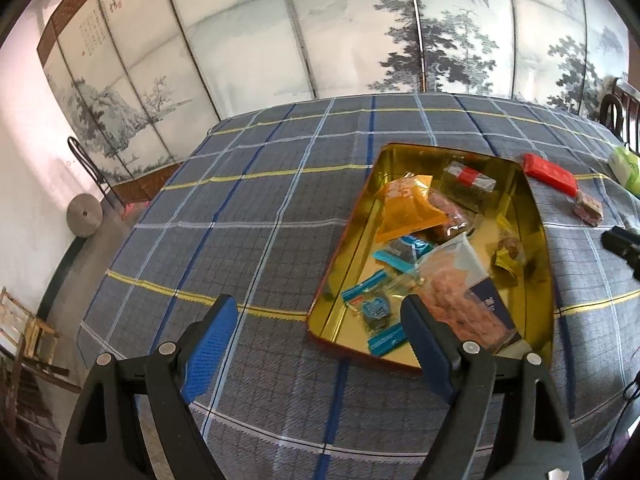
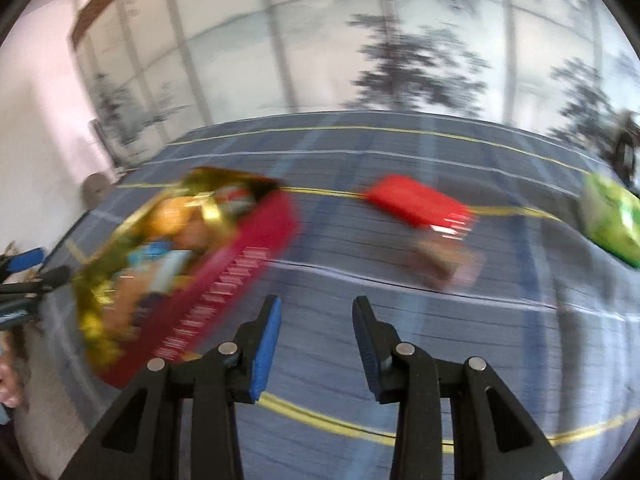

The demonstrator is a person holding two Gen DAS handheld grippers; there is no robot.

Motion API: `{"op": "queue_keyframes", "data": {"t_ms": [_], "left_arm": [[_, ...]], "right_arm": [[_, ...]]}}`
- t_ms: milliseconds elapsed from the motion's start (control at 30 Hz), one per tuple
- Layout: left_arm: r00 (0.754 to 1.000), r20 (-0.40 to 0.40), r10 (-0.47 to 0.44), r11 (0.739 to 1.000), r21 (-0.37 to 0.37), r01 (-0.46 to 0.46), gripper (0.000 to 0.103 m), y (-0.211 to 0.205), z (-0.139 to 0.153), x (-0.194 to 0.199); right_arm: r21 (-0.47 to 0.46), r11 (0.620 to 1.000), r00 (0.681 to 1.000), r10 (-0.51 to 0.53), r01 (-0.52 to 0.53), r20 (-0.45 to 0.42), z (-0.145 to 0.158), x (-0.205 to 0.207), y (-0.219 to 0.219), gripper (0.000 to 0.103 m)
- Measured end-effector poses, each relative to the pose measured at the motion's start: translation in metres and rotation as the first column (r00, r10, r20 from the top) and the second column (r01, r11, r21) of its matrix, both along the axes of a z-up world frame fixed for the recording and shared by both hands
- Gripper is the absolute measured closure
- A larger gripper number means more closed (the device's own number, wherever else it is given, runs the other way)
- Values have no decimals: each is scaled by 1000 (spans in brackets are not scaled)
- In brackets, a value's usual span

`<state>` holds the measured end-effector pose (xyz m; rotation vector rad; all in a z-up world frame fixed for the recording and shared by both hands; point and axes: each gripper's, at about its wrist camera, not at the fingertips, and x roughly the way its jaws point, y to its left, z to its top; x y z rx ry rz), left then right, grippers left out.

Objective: Organize snacks
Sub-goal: 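Open the right tool and withdraw it from the tin, then reach the left tool to the clear-wrapped cake packet while the right tool reaches the red packet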

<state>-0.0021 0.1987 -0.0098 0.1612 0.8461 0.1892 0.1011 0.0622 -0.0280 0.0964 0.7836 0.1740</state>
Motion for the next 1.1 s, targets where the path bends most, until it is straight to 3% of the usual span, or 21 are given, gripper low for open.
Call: {"op": "queue_keyframes", "data": {"t_ms": [300, 533, 700, 800, 967, 1100], "left_arm": [[997, 5, -73, 996, 55, 72, 20, -35, 11, 11], [983, -19, -185, 981, 52, 186, 16, -74, 25, 36], [955, -75, -287, 957, -68, 283, 16, -108, 34, 66], [933, -125, -336, 933, -176, 313, 16, -131, 38, 89], [898, -201, -391, 883, -359, 304, 16, -174, 35, 126], [872, -269, -410, 868, -410, 281, 16, -212, 18, 152]], "right_arm": [[-130, 966, 973, -229, 224, -29, -22, -8, -105, 57], [-109, 944, 946, -320, 312, -61, -33, -10, -152, 56], [-77, 937, 937, -346, 341, -58, -34, -15, -171, 53], [-45, 939, 937, -344, 342, -65, -34, -15, -175, 53], [-6, 940, 937, -341, 342, -69, -35, -16, -177, 50], [29, 935, 933, -352, 355, -72, -36, -17, -181, 50]]}}
